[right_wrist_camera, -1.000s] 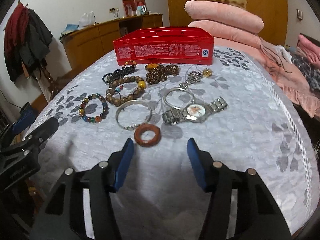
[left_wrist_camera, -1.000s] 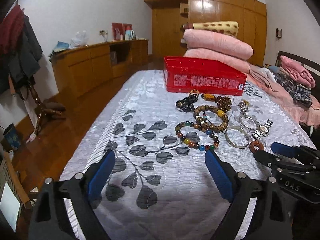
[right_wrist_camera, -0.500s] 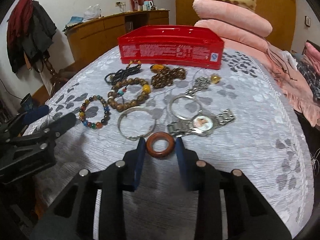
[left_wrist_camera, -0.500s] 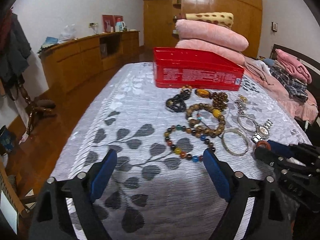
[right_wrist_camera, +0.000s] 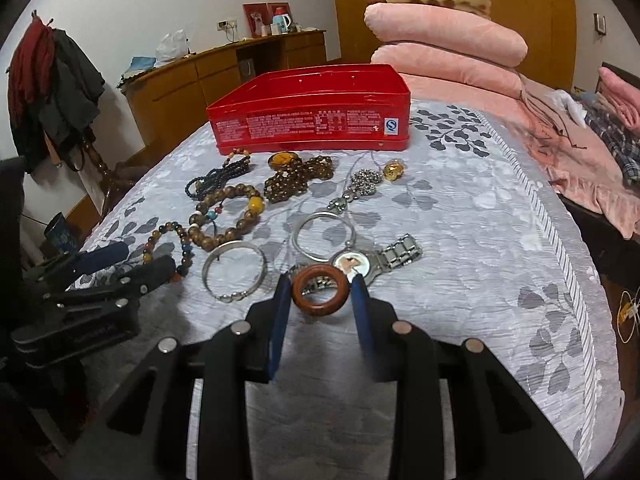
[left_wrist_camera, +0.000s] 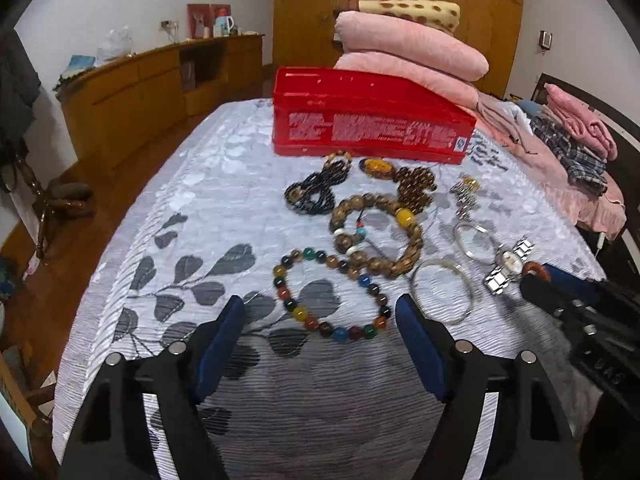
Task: Organize jewelry
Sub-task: 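Lift the wooden ring with the right gripper while the left gripper grasps the multicolour bead bracelet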
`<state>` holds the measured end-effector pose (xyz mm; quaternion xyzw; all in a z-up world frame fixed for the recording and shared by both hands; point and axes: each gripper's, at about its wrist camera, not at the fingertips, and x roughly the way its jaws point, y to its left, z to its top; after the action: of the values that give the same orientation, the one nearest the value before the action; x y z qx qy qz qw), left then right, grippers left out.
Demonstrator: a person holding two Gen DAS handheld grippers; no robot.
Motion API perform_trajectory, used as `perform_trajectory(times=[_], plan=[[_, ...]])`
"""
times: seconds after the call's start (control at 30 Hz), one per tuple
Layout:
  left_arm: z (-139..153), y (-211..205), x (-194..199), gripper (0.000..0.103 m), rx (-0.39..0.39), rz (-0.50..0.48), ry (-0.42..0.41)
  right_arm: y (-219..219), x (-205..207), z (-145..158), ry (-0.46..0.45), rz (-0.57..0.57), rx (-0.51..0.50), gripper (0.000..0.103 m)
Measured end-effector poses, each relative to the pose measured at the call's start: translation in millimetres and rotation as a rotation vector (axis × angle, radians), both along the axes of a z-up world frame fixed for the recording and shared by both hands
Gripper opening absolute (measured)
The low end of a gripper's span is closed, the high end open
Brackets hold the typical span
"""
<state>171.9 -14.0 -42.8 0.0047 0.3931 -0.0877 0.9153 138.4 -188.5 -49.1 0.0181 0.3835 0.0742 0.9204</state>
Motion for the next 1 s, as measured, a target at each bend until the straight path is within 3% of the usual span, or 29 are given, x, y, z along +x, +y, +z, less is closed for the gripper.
perform_trajectory(times=[0.23,0.4,0.47,0.6,0.77,1.0], plan=[[0,-22,2,0.055,-0.004,-0.069,0.021,-6,1,-3,-0.001,-0.004,0.013,0.03],[-9,-26,8,0.031,0.011,-0.069,0.044,-12,0,-3,-0.004,-0.013,0.015,0.03],[-9,-25,7,0.029,0.002,-0.068,0.048,-13,0,-5,-0.001,-0.017,0.019,0.03],[-10,-19,8,0.012,-0.006,-0.059,0.058,-14,0,-6,0.0,-0.019,0.025,0.03],[-10,-8,5,0.008,-0.029,-0.05,0.07,-14,0,-7,0.002,-0.02,0.025,0.03],[-11,-17,6,0.012,0.02,-0.044,0.052,-12,1,-11,0.011,-0.022,0.017,0.03]])
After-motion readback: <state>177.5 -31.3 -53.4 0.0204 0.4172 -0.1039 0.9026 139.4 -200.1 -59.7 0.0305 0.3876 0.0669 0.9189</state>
